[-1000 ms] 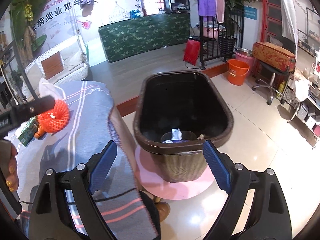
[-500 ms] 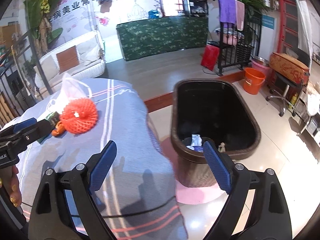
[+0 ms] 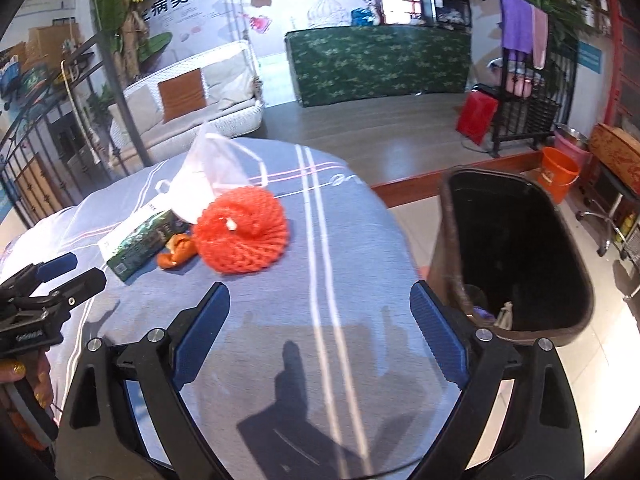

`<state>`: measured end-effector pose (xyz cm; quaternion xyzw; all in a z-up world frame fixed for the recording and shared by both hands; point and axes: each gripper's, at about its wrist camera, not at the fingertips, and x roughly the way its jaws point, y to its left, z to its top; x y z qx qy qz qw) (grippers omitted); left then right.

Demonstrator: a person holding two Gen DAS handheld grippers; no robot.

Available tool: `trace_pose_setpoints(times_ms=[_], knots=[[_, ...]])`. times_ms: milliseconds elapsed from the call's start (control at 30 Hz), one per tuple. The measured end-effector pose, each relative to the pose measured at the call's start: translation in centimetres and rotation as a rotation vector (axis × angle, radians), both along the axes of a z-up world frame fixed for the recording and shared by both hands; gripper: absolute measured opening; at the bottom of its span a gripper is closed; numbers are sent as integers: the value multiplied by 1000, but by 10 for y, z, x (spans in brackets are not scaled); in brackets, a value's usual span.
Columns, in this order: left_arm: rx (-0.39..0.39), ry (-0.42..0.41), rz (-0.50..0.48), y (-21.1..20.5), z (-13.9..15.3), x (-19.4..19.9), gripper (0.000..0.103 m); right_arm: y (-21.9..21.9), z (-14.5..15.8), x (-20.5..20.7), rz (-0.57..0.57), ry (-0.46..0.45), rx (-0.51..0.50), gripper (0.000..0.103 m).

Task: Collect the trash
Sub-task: 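Move both tools back over the remaining trash on the bed, then grasp the green-and-white milk carton with the left tool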

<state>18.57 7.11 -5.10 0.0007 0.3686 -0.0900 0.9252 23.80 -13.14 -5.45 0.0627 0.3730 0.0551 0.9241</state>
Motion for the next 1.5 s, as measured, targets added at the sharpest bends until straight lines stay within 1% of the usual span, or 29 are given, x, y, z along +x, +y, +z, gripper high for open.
trace_pose_setpoints(times_ms=[67,133,233,300,367,400,533,600,633,733,767,867,967,1100,1200,1367,1500], knots=[[-21,14,-2,14,-1,7,97,6,-2,2,10,5,-3,90],[-24,21,-15,21,0,17,97,11,-4,3,20,16,1,90],[22,25,-36,21,0,34,96,16,-7,3,30,31,3,90],[38,46,-53,21,-3,47,91,17,-7,3,31,34,-4,90],[52,75,-71,19,-10,59,87,17,-6,3,28,37,-6,90],[65,90,-76,18,-14,66,85,17,-6,4,26,40,-6,90],[133,135,-105,11,-26,83,79,16,-9,7,13,60,4,90],[144,174,-105,11,-33,94,71,17,-10,9,13,69,17,90],[143,187,-107,11,-36,96,69,18,-10,9,14,70,15,90],[163,198,-111,7,-40,101,63,23,-11,10,18,69,2,90],[166,198,-112,6,-42,101,60,24,-11,11,20,71,1,90],[150,181,-101,0,-42,96,53,26,-11,13,24,73,-4,90],[150,170,-89,-1,-41,92,53,29,-11,16,31,74,-15,90],[112,169,-77,4,-38,82,52,32,-9,19,46,67,-29,90],[72,151,-51,9,-33,72,51,34,-6,24,58,63,-31,90],[16,113,4,23,-22,46,51,42,-5,36,81,64,-15,90],[-32,87,53,41,-16,37,51,52,-6,51,97,72,-15,90]])
